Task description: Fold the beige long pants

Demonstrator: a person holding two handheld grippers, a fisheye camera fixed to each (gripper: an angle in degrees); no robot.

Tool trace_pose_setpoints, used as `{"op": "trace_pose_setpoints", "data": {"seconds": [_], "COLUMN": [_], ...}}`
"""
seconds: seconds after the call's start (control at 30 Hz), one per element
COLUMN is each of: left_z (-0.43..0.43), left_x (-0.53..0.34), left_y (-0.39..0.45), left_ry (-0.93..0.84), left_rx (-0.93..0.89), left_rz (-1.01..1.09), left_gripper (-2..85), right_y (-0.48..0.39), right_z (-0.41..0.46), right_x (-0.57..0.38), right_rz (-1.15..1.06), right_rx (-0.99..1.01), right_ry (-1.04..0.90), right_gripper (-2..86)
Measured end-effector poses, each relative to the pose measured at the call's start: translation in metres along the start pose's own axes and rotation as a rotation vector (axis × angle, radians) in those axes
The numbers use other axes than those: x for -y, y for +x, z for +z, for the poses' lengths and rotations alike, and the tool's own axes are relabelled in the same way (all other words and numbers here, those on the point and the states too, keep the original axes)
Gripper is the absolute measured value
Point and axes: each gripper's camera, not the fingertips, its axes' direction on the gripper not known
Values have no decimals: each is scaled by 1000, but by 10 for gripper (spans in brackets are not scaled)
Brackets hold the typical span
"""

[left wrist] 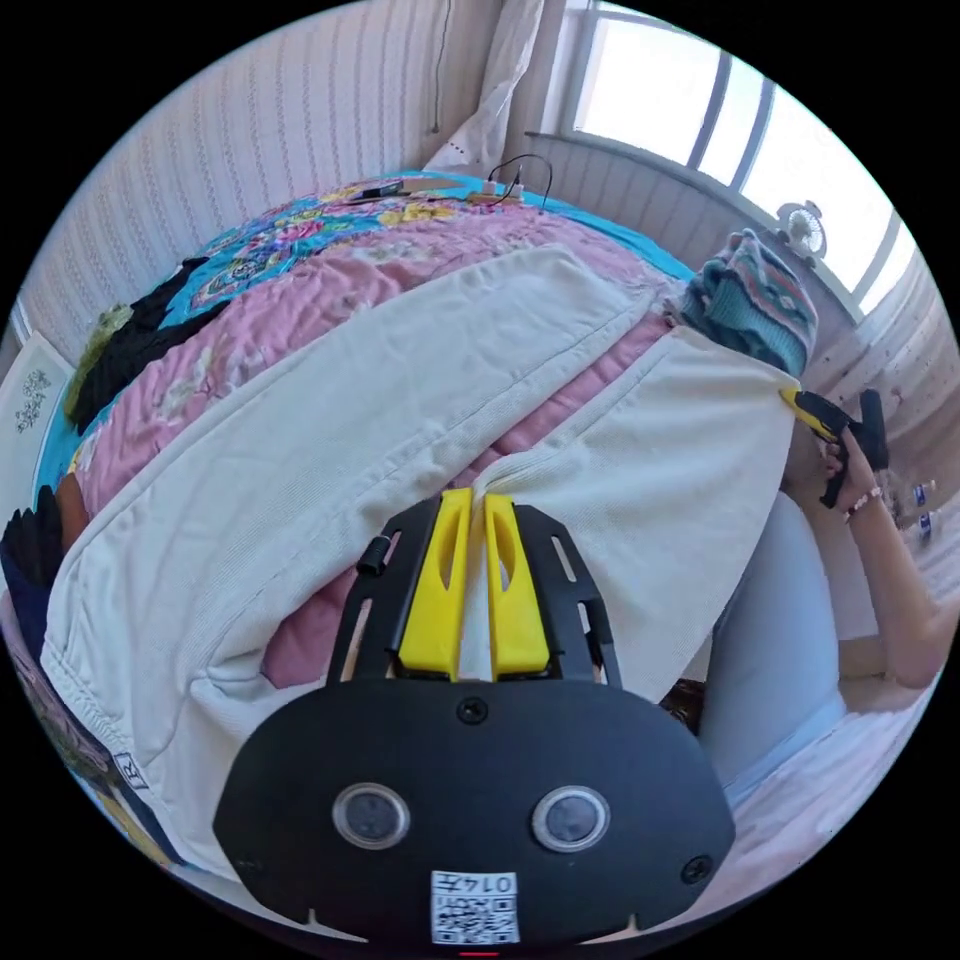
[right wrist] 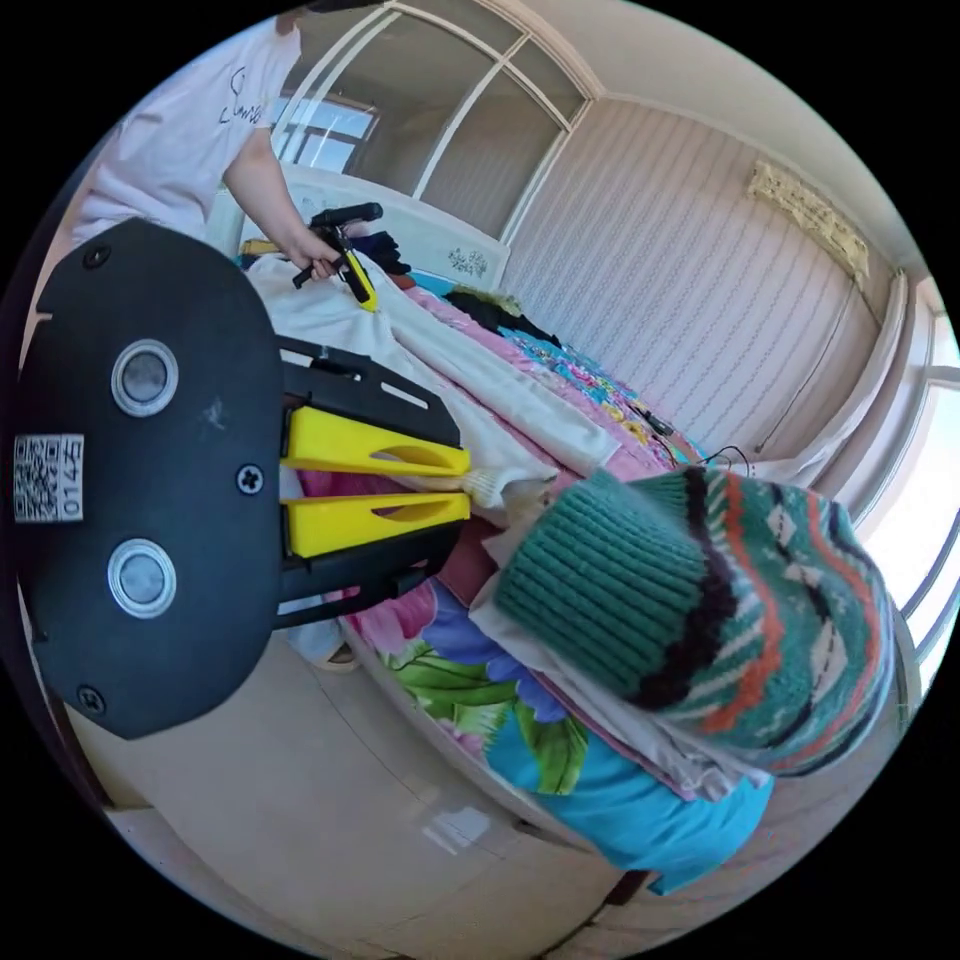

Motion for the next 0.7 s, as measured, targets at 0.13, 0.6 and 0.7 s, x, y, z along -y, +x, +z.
{"op": "trace_pose_setpoints", "data": {"seconds": [0.13, 0.6, 0.7], "left_z": [27, -183, -235], "left_x": [-4, -221, -322], "left_y": [-13, -175, -215], "left_ry": [-170, 240, 292], "left_rx": [-22, -37, 82], "left_rz": [-26, -627, -913], "left_gripper": [27, 78, 87], "right_y": [33, 6, -20], "right_z": [21, 26, 25], "right_x": [-11, -5, 1], "right_rz": [139, 225, 170], "right_rx": [-4, 68, 46], "right_ry": [-89, -22, -33], "right_gripper": [35, 47, 35]}}
